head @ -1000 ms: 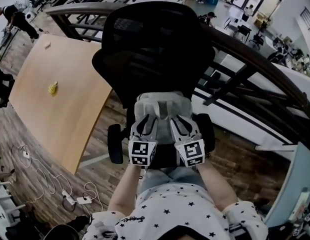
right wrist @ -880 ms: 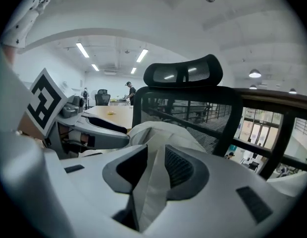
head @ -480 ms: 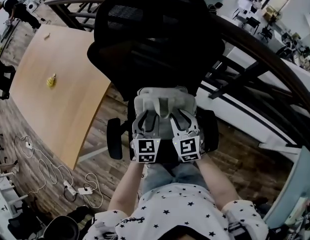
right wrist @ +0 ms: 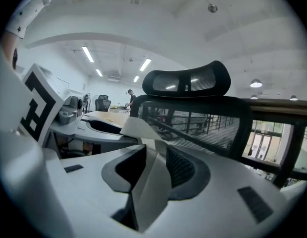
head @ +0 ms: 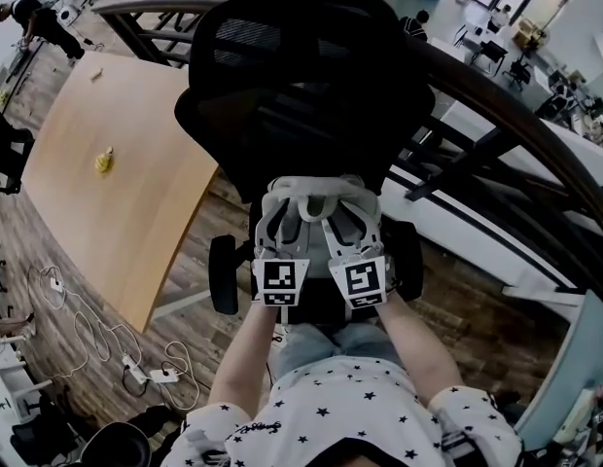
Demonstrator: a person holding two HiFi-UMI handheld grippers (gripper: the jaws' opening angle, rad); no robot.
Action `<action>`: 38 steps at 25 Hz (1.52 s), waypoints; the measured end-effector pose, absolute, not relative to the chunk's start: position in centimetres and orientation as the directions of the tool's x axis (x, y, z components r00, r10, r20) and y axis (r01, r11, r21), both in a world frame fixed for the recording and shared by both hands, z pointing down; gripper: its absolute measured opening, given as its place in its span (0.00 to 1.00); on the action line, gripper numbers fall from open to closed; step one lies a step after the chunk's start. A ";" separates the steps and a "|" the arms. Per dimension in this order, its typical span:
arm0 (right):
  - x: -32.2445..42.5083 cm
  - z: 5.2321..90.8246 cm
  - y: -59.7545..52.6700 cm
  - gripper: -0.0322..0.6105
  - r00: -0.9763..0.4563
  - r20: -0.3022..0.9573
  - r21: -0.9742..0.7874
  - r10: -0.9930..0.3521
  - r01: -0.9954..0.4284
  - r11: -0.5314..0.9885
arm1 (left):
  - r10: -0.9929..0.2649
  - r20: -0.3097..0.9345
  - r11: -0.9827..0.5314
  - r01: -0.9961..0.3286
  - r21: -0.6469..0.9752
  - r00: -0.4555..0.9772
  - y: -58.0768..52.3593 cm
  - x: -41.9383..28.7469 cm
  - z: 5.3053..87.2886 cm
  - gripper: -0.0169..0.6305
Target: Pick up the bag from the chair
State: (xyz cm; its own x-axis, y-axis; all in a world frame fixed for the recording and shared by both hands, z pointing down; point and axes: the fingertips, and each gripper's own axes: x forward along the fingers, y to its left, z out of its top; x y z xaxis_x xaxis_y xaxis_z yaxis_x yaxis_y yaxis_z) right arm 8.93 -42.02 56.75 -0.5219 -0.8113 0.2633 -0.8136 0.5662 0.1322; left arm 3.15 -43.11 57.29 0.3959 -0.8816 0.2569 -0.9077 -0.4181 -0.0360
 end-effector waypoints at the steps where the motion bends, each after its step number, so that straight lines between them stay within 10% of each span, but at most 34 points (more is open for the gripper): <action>1: 8.9 56.4 -42.5 0.23 -0.522 0.258 0.135 -0.813 -0.814 0.565 | -0.882 0.242 -0.423 -0.906 -0.027 0.405 -43.5 3.3 56.7 0.25; 38: 8.9 46.5 -35.6 0.05 -0.511 0.111 0.029 -0.852 -0.856 0.517 | -0.881 0.041 -0.470 -0.882 0.042 0.472 -35.7 6.1 46.2 0.05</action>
State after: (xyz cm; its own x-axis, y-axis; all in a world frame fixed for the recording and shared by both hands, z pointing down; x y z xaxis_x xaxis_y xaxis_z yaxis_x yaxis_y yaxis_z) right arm 8.93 -35.60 46.49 -0.5110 -0.8524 0.1110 -0.8557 0.5167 0.0291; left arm 6.14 -35.74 46.22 0.4715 -0.8809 0.0408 -0.8817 -0.4700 0.0417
